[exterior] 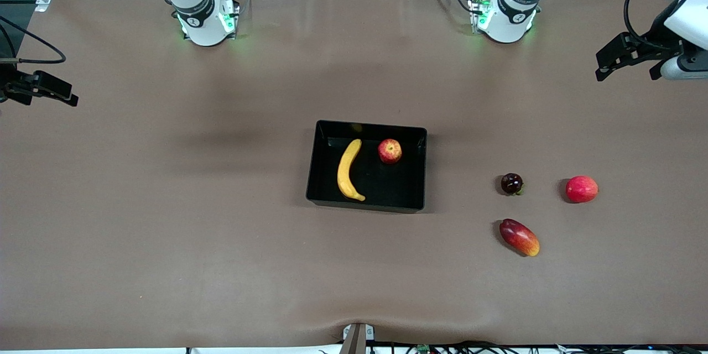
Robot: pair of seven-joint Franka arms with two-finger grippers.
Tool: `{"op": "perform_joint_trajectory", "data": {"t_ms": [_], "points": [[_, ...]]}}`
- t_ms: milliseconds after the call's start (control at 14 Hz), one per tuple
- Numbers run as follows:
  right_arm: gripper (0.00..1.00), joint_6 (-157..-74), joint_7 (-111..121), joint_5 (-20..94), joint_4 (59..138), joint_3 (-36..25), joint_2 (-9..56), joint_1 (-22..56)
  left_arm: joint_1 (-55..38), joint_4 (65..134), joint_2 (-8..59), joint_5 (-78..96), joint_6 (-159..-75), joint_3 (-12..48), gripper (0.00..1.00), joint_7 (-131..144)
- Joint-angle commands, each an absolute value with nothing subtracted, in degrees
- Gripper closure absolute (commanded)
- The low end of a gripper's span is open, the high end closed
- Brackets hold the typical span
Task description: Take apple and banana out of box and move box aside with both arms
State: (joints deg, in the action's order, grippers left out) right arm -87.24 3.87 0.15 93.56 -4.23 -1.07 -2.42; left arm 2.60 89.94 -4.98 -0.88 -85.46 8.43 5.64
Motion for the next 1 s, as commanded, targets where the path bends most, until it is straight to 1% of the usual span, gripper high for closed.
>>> {"op": "perform_joint_trajectory", "data": {"t_ms": [0,143,429,643,786,929], "points": [[0.0,-86.9,4.5,0.2,92.5,-3.3,-0.6,-3.9,3.0,88.8,-4.6,-0.5,-84.4,8.6,0.0,4.7],[0.0,-86.8,4.5,0.2,92.5,-3.3,-0.4,-3.9,3.2,88.7,-4.5,-0.6,-84.4,8.5,0.0,4.4],[0.0,-86.8,4.5,0.2,92.5,-3.3,-0.4,-3.8,1.7,89.0,-2.2,-0.2,-84.4,9.5,0.0,4.9],[0.0,-86.8,4.5,0.2,92.5,-3.3,-0.4,-3.8,-0.5,89.3,2.0,0.3,-85.1,14.2,0.0,7.0],[0.0,-86.8,4.5,0.2,92.5,-3.3,-0.4,-3.8,-3.1,89.4,5.2,-0.2,-87.8,17.2,0.0,14.9],[0.0,-86.8,4.5,0.2,92.5,-3.3,-0.4,-3.8,-6.9,90.1,8.6,-0.4,-90.9,18.5,0.0,24.4]]}}
